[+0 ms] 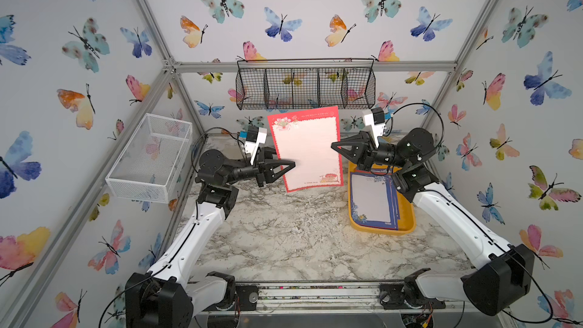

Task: Take out the stationery paper from the storage box
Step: Pick up the stationery paper from the storage box.

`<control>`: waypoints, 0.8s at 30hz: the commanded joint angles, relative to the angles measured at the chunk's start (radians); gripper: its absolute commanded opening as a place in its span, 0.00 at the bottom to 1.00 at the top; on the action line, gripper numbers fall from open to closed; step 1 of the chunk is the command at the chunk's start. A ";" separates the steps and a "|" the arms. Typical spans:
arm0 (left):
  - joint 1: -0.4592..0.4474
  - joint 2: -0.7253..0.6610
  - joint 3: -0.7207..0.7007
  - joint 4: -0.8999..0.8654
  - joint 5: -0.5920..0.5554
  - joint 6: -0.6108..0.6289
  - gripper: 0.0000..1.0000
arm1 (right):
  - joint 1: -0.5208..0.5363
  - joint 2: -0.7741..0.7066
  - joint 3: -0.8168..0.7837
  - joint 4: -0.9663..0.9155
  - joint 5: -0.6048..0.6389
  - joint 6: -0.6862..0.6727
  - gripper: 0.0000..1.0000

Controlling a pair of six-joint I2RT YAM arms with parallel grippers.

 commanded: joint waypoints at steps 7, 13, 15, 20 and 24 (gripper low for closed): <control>0.001 -0.028 -0.039 0.035 -0.045 -0.014 0.14 | 0.013 -0.008 -0.053 0.092 0.041 0.016 0.02; 0.006 -0.038 -0.041 0.036 -0.042 -0.019 0.01 | 0.013 -0.010 -0.068 0.092 0.066 0.010 0.02; 0.011 -0.042 -0.041 0.035 -0.040 -0.027 0.00 | 0.014 -0.010 -0.067 0.086 0.075 0.007 0.02; 0.042 -0.050 -0.024 -0.050 -0.034 -0.011 0.00 | 0.013 -0.019 -0.047 0.000 0.099 -0.039 0.22; 0.082 -0.024 0.063 -0.363 -0.029 0.142 0.00 | 0.013 -0.054 -0.033 -0.103 0.165 -0.097 0.52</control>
